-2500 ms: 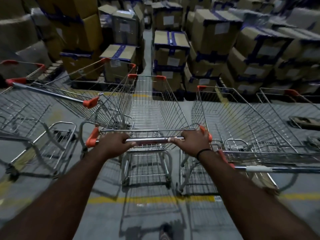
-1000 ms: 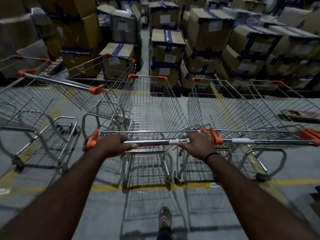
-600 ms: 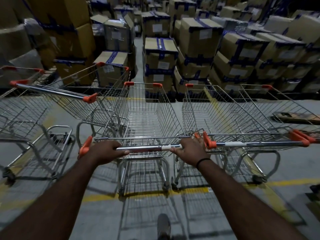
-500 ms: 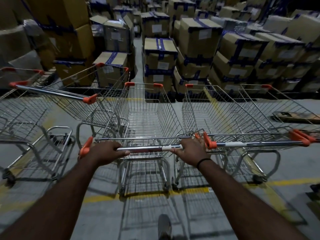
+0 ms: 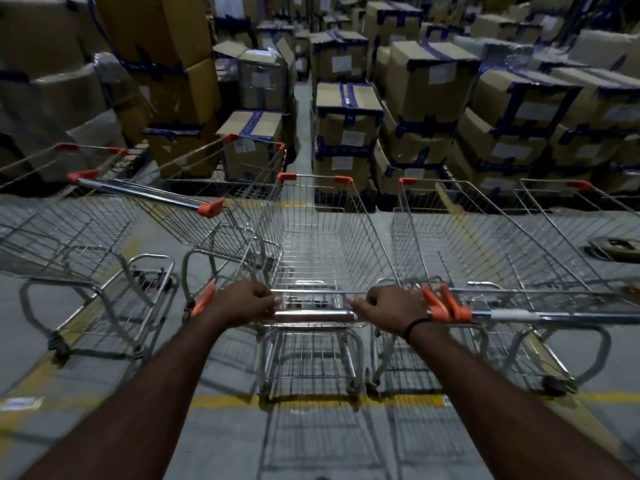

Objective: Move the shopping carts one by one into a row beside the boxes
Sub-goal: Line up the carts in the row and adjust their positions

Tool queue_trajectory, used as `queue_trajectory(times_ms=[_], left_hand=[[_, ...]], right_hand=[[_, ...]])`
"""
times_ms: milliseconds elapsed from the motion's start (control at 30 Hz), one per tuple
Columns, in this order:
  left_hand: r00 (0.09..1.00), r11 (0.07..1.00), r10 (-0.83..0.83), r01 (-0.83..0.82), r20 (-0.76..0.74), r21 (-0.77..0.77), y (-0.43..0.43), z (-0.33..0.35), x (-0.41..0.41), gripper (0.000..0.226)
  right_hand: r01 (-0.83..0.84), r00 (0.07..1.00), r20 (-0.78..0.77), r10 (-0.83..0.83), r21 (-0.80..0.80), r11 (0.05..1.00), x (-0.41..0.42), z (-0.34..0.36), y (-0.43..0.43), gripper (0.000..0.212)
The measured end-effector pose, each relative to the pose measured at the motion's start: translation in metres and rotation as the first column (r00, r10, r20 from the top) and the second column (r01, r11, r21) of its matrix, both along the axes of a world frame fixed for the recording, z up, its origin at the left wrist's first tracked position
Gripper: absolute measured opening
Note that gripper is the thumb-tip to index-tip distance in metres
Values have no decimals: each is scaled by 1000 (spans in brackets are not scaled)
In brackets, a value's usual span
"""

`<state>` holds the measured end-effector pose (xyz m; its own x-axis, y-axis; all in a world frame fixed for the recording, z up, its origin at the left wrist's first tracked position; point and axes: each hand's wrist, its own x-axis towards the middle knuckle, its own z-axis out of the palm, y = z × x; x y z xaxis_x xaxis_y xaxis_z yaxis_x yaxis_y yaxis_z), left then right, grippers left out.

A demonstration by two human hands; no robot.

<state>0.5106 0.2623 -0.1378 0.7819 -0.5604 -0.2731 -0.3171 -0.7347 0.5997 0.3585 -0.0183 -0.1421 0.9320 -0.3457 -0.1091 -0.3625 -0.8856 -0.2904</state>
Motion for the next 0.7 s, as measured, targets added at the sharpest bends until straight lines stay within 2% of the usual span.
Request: queue_trajectory(times_ms=[133, 300, 433, 700], left_hand=[[979, 992, 124, -118, 164, -47, 1, 18, 13, 27], [937, 953, 295, -274, 189, -129, 28, 38, 46, 23], [894, 920, 389, -364, 224, -142, 56, 50, 71, 39], [850, 878, 472, -428, 235, -214, 120, 58, 138, 23]], right_hand=[[-109, 991, 81, 110, -10, 994, 51, 12, 22, 63], [-254, 961, 131, 244, 64, 965, 123, 28, 56, 61], [-357, 924, 177, 340, 75, 931, 171, 44, 91, 56], [-467, 864, 249, 438, 70, 881, 270, 66, 170, 52]])
